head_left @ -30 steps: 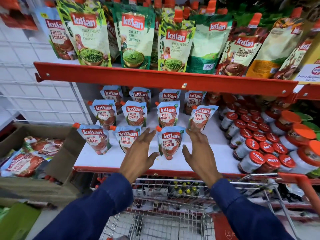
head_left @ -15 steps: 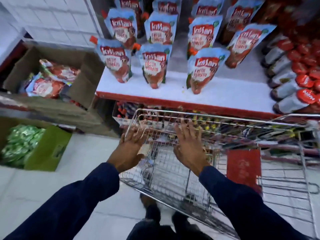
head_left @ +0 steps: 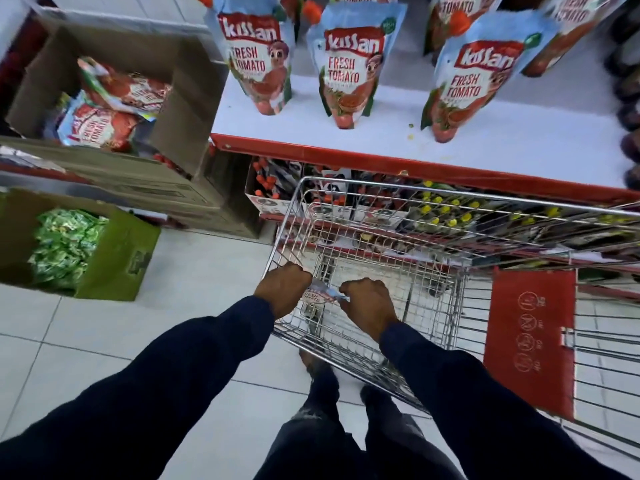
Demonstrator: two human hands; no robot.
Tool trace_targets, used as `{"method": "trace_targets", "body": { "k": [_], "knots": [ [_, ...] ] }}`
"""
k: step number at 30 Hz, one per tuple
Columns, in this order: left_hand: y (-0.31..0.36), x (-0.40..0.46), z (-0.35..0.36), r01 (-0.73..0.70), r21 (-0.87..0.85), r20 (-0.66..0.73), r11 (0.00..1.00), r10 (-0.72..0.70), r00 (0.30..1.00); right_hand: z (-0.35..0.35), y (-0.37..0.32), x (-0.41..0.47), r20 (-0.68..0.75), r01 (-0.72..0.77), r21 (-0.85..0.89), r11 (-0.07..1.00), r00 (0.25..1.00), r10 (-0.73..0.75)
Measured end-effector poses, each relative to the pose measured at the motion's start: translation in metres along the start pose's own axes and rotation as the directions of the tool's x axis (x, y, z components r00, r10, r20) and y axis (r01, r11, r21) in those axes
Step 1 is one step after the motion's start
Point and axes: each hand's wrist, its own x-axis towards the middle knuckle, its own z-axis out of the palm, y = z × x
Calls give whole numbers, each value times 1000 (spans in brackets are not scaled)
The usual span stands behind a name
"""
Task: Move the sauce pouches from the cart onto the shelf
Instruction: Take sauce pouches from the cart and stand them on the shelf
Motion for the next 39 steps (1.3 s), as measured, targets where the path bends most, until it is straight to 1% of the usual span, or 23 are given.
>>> {"method": "trace_targets", "body": {
  "k": [4, 7, 9, 12, 16, 20, 23, 25, 27, 29, 33, 35, 37, 39],
  "knots": [
    [6, 6, 0, 8, 2, 27, 1000, -8, 1000, 8, 3, 7, -14, -60, 4, 998, 998, 60],
    [6, 10, 2, 19, -45, 37, 999, -17, 999, 11, 8, 8, -46, -56, 35, 998, 997, 57],
    [9, 11, -1, 26, -82, 9, 996, -26, 1000, 4, 16, 3, -73, -45, 53, 998, 996, 48],
    [17, 8, -6, 14, -138, -99, 990, -28, 995, -26, 30, -13, -119, 11, 94, 995, 993, 0],
    [39, -5, -36, -35, -229, -273, 973, -29, 961, -89, 54, -42, -280, 97, 214, 972, 959, -34],
    [71, -27, -92, -130, -308, -468, 943, -31, 883, -149, 79, -74, -355, 139, 276, 951, 934, -34],
    [99, -34, -144, -189, -339, -570, 922, -41, 821, -201, 102, -97, -418, 143, 293, 945, 909, -8],
    [118, -34, -177, -234, -346, -623, 909, -36, 781, -234, 116, -108, -476, 135, 297, 945, 879, 24],
    [137, -32, -209, -269, -333, -669, 904, -26, 743, -263, 134, -116, -548, 138, 296, 945, 835, 50],
    [156, -27, -239, -301, -310, -695, 902, 1, 719, -287, 153, -120, -607, 146, 301, 942, 792, 72],
    [190, -9, -288, -331, -252, -739, 909, 40, 672, -324, 194, -118, -707, 239, 369, 898, 700, 104],
    [205, 3, -308, -339, -226, -766, 913, 48, 641, -340, 213, -114, -736, 256, 385, 887, 665, 128],
    [217, 21, -327, -345, -217, -772, 913, 56, 633, -357, 231, -110, -750, 264, 397, 879, 645, 146],
    [226, 44, -341, -335, -212, -765, 918, 57, 641, -369, 247, -103, -762, 260, 400, 879, 628, 161]
  ]
}}
